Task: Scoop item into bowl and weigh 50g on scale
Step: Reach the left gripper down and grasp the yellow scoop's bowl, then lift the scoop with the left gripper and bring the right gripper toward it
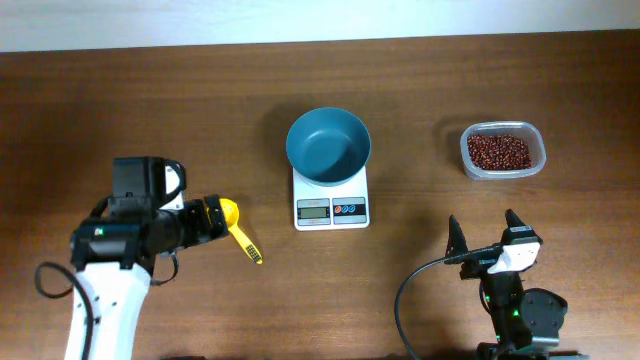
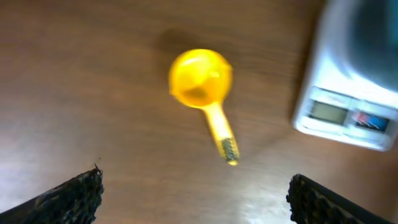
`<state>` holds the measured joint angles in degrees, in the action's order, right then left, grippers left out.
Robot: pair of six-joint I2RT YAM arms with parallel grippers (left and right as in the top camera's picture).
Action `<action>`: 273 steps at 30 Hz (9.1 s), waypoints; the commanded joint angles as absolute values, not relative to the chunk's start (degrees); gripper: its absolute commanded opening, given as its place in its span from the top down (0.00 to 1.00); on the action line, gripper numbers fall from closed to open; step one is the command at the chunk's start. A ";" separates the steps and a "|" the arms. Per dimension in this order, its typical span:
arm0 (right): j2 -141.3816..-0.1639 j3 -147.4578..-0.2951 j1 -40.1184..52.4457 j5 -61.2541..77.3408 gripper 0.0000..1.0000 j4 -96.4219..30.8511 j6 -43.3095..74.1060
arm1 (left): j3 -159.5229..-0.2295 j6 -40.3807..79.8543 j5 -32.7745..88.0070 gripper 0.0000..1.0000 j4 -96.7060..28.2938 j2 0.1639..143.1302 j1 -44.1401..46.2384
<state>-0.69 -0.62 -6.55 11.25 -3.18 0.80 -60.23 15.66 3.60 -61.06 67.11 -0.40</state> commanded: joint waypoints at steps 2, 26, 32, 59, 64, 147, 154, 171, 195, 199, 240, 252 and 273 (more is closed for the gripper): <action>-0.30 -0.32 -6.02 11.75 0.01 -3.60 0.43 | -60.95 22.52 -3.51 0.01 -60.01 71.64 -0.54; -0.30 -0.32 -6.02 11.75 0.01 -3.60 0.43 | -60.84 23.16 -3.44 0.05 -48.40 92.07 -0.54; -0.30 -0.32 -6.02 11.75 0.01 -3.60 0.43 | -58.52 24.86 -3.44 0.05 -45.32 92.16 -0.54; -0.30 -0.32 -6.02 11.75 0.01 -3.60 0.43 | -48.77 24.86 -2.35 0.49 -31.05 92.16 -0.54; -0.30 -0.32 -6.02 11.75 0.01 -3.60 0.43 | -48.77 24.86 -2.35 0.54 -30.22 92.20 -0.54; -0.32 -0.32 -6.00 21.43 0.01 -3.01 14.11 | -52.53 73.76 12.64 1.00 -80.73 59.20 -0.54; -0.36 -0.32 -6.00 51.24 0.01 -4.21 35.27 | -52.53 73.78 12.67 1.00 -80.49 59.18 -0.54; -0.36 -0.32 -6.02 70.57 0.01 -3.77 57.76 | -52.53 73.78 14.24 1.00 -79.61 59.20 -0.54; -7.40 -4.21 -6.02 69.80 0.01 -1.02 73.03 | -52.53 78.48 14.09 1.00 -69.19 59.20 11.51; -14.87 -6.81 -6.02 66.50 0.01 -1.02 73.52 | -52.53 78.48 14.11 1.00 -69.19 59.20 11.75; -59.92 -53.30 33.15 39.16 0.30 -40.42 38.63 | -52.53 91.88 13.74 1.00 -69.76 59.20 11.75; -67.79 -53.30 38.52 41.34 0.46 -26.57 46.70 | -52.53 91.90 13.47 1.00 -71.61 59.20 11.75; -71.37 -53.30 40.56 41.30 0.61 -21.82 53.69 | -52.53 91.90 15.49 1.00 -70.91 59.20 11.75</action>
